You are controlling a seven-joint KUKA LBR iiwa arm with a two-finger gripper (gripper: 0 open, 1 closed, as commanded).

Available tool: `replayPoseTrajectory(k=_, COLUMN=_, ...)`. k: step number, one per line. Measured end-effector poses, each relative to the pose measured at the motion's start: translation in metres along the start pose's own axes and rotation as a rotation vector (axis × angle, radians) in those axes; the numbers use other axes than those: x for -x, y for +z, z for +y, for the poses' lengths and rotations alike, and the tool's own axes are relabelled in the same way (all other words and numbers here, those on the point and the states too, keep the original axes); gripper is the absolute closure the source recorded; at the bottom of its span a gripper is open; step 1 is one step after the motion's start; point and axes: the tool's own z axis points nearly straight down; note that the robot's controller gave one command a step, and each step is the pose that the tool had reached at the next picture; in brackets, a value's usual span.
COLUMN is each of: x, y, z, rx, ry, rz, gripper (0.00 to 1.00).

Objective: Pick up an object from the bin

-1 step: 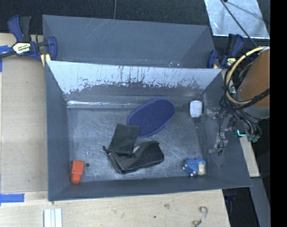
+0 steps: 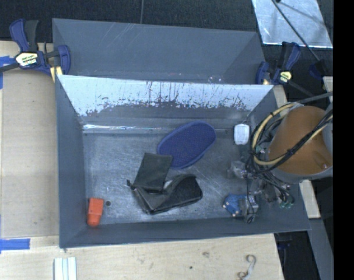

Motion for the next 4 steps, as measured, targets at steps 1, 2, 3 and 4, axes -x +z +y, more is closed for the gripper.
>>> replayPoseTrajectory(k=1, x=0.000, y=-0.032, z=0.012, rx=0.000, ry=-0.448, rz=-0.006, gripper=0.00)
replayPoseTrajectory(k=2, x=-0.003, y=-0.031, z=0.024, rx=0.002, ry=-0.533, rz=0.000, gripper=0.00)
replayPoseTrajectory(k=3, x=0.003, y=-0.001, z=0.022, rx=0.003, ry=-0.688, rz=0.003, gripper=0.00)
replayPoseTrajectory(k=4, x=-0.001, y=-0.004, z=0.001, rx=-0.001, ry=-0.636, rz=-0.009, gripper=0.00)
